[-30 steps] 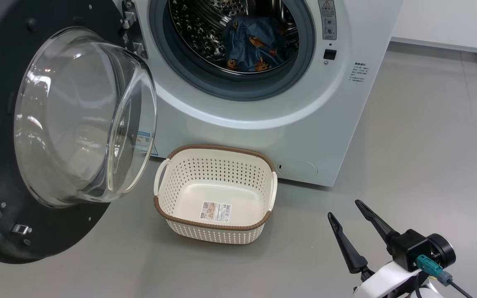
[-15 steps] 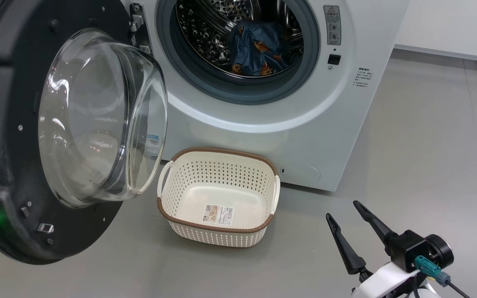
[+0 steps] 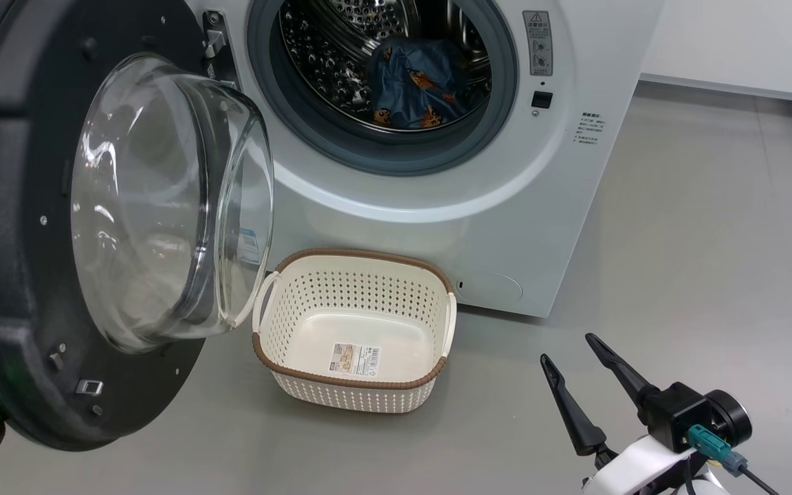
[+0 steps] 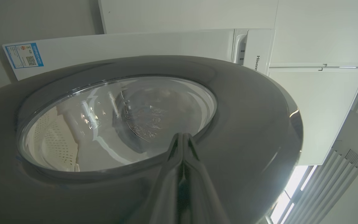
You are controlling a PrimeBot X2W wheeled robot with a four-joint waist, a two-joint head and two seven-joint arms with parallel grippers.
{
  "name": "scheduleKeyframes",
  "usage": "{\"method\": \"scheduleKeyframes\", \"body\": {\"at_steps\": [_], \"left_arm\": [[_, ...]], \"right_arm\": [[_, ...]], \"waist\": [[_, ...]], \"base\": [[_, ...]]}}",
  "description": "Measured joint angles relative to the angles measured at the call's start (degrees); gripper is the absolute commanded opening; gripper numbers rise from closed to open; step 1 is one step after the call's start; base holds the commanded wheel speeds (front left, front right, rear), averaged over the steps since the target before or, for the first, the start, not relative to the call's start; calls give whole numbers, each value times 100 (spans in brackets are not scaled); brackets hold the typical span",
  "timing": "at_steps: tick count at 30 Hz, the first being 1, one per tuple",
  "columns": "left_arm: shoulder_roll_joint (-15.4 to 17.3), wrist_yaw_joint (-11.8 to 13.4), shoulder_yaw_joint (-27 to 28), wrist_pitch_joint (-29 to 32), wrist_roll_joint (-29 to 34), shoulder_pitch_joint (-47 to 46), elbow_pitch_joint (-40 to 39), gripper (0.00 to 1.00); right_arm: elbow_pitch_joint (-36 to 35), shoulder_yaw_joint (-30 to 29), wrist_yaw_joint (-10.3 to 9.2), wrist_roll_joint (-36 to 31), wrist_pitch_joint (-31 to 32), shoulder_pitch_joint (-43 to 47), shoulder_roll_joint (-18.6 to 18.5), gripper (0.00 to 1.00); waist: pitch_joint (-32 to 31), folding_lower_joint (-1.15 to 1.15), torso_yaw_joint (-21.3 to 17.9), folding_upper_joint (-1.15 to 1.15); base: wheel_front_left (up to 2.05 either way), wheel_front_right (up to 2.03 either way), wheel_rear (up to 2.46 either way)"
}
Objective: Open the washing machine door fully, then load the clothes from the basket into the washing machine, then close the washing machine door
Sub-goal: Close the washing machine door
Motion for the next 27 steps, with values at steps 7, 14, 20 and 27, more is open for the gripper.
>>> {"method": "scheduleKeyframes", "body": {"at_steps": [7, 14, 20, 27], "left_arm": [[-124, -1, -192, 180, 0, 75, -190, 0], [-379, -1, -443, 426, -21, 136, -428, 0], [-594, -2, -579, 552, -103, 241, -762, 0], [-779, -3, -703, 579, -343, 303, -1069, 0]], "right_arm": [[-1, -52, 0, 0, 0, 3, 69, 100], [-13, -77, 0, 0, 0, 3, 104, 100], [-18, -46, 0, 0, 0, 3, 141, 100], [-21, -51, 0, 0, 0, 3, 156, 100]], "waist": [[18, 0, -80, 0], [41, 0, -138, 0], [62, 0, -211, 0], [97, 0, -313, 0]], "base": [[0, 0, 0], [0, 0, 0], [0, 0, 0], [0, 0, 0]]}}
